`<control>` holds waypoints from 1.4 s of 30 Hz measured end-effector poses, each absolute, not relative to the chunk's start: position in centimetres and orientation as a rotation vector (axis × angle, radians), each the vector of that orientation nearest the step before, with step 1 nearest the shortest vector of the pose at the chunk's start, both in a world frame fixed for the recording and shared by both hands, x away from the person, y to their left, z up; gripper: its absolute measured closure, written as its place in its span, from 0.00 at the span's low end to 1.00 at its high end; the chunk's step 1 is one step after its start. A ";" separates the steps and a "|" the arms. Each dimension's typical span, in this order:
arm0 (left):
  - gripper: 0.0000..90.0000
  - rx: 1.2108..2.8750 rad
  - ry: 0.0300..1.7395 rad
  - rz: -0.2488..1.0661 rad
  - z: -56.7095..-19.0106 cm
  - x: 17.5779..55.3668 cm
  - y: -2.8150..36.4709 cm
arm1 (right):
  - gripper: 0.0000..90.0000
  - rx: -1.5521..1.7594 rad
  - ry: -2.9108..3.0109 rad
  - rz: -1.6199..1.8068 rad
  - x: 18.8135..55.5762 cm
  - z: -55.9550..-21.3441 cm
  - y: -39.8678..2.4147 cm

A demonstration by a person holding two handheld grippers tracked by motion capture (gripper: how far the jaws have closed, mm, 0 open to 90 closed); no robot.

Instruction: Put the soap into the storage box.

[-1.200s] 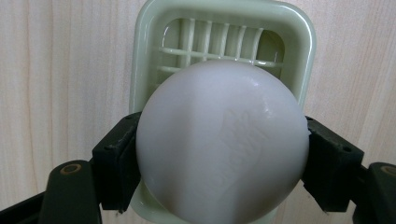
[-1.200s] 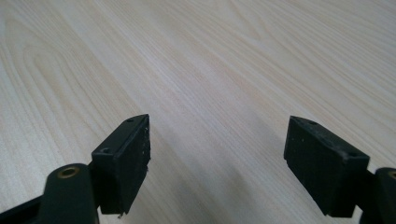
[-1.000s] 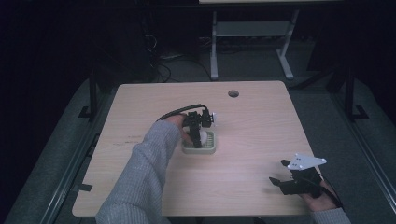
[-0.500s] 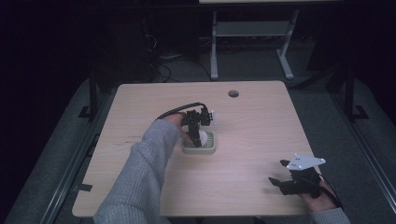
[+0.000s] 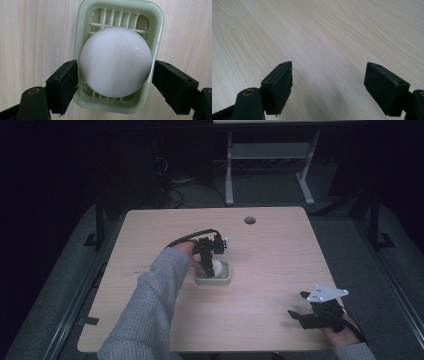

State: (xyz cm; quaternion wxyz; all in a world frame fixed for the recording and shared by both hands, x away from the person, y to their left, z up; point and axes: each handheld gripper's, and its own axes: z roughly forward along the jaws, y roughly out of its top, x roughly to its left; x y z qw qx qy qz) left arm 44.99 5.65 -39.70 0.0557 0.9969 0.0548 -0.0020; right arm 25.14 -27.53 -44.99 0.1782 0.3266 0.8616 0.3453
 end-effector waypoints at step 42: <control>0.25 2.996 0.173 0.020 -38.1 41.3 8.1 | 0.25 0.930 2.429 0.964 25.1 -44.9 -27.6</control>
